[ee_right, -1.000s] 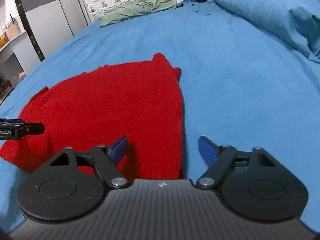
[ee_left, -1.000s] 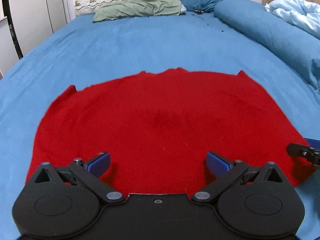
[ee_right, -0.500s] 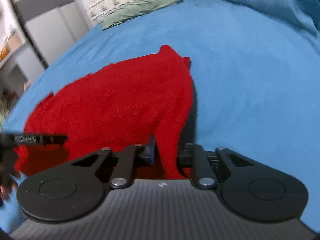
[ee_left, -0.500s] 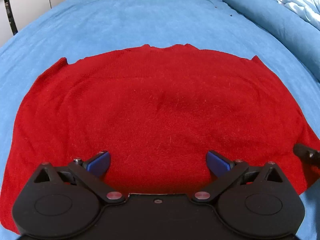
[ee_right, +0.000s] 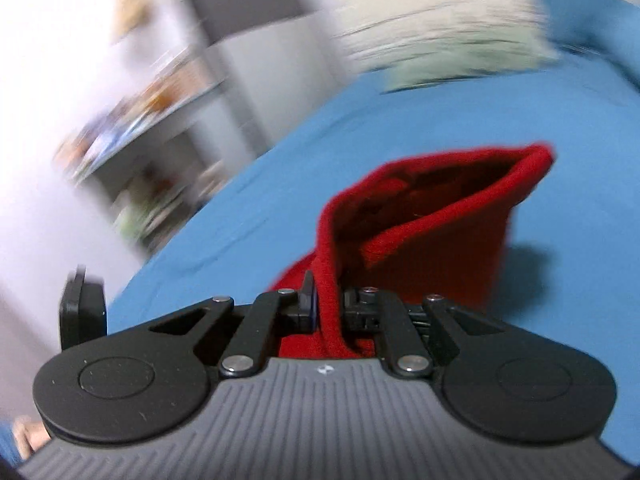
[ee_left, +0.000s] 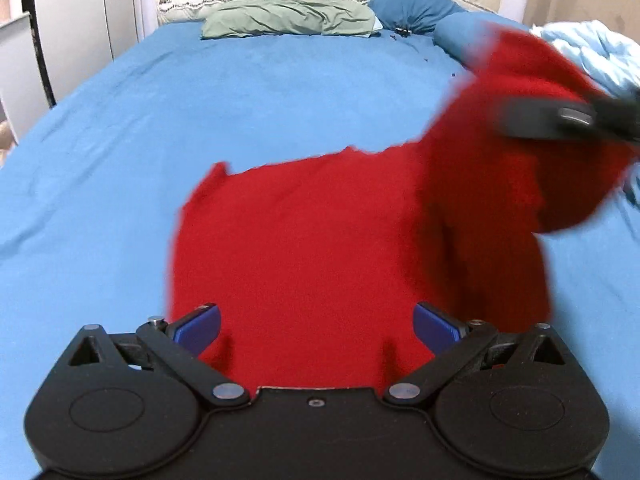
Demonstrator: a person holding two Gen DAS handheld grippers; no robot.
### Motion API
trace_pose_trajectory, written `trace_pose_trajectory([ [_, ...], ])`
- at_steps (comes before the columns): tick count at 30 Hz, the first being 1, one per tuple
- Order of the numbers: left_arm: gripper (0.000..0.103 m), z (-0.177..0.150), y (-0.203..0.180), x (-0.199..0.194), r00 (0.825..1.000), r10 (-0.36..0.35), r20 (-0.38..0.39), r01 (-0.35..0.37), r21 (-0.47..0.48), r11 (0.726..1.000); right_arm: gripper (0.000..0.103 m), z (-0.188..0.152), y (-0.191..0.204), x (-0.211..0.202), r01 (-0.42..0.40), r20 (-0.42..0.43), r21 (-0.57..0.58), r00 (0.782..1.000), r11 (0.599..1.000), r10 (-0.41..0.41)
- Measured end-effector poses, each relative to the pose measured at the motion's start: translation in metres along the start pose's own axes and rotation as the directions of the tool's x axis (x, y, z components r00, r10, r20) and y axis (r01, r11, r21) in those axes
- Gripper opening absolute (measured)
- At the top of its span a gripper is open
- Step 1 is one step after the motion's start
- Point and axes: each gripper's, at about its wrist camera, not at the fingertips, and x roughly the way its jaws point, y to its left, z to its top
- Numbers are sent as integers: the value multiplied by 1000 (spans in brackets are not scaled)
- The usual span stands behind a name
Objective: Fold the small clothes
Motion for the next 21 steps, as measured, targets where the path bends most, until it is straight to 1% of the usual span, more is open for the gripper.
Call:
trace_pose_trajectory([
  [1, 103, -10, 7, -4, 1000, 3, -8, -3, 12, 1000, 24, -3, 18, 22, -34, -43, -46, 999, 998, 32],
  [2, 103, -19, 10, -5, 1000, 6, -18, -6, 23, 1000, 24, -7, 34, 44, -51, -92, -79, 995, 996, 44],
  [3, 103, -30, 15, -5, 999, 15, -31, -14, 34, 999, 24, -15, 49, 71, -56, -164, -113, 986, 992, 37],
  [4, 103, -40, 19, -4, 999, 26, -42, -24, 40, 999, 24, -25, 61, 96, -44, -227, -140, 974, 989, 12],
  [6, 103, -58, 26, 1, 997, 33, -64, -31, 37, 999, 25, -44, 75, 134, -9, -311, -181, 949, 983, -49],
  [7, 103, -66, 29, 2, 998, 25, -64, -23, 26, 999, 27, -51, 78, 144, -6, -335, -180, 941, 984, -56],
  [8, 103, -70, 31, 1, 998, 15, -58, -14, 14, 1000, 31, -56, 80, 152, 10, -343, -173, 937, 985, -69],
  [9, 103, -74, 33, 0, 999, 0, -46, 0, 0, 1000, 36, -56, 80, 154, 12, -334, -162, 940, 987, -66],
  [10, 103, -76, 34, -2, 1000, -14, -26, 14, -13, 1000, 54, -54, 80, 151, 2, -316, -142, 948, 990, -47],
  [11, 103, -74, 33, -5, 1000, -24, -9, 23, -21, 1000, 67, -52, 79, 146, -16, -311, -118, 950, 993, -21],
  [12, 103, -73, 32, -8, 999, -35, 16, 36, -27, 999, 82, -50, 79, 139, -30, -299, -101, 954, 994, -2],
  [14, 103, -71, 32, -16, 995, -61, 72, 64, -34, 997, 85, -40, 80, 116, -40, -223, -119, 975, 992, 12],
  [16, 103, -66, 32, -23, 988, -86, 130, 92, -39, 995, 87, -29, 70, 91, -16, -163, -119, 987, 993, -4],
  [17, 103, -63, 33, -24, 984, -93, 155, 102, -50, 994, 89, -26, 62, 72, 13, -119, -112, 993, 994, -26],
  [19, 102, -57, 37, -22, 977, -110, 184, 129, -92, 987, 98, -28, 49, 44, 90, -46, -112, 994, 990, -95],
  [20, 101, -54, 40, -18, 975, -115, 188, 140, -124, 982, 98, -35, 40, 29, 135, -17, -110, 990, 985, -137],
  [21, 95, -52, 43, -13, 975, -120, 185, 150, -157, 976, 98, -42, 35, 19, 154, -10, -105, 988, 983, -156],
])
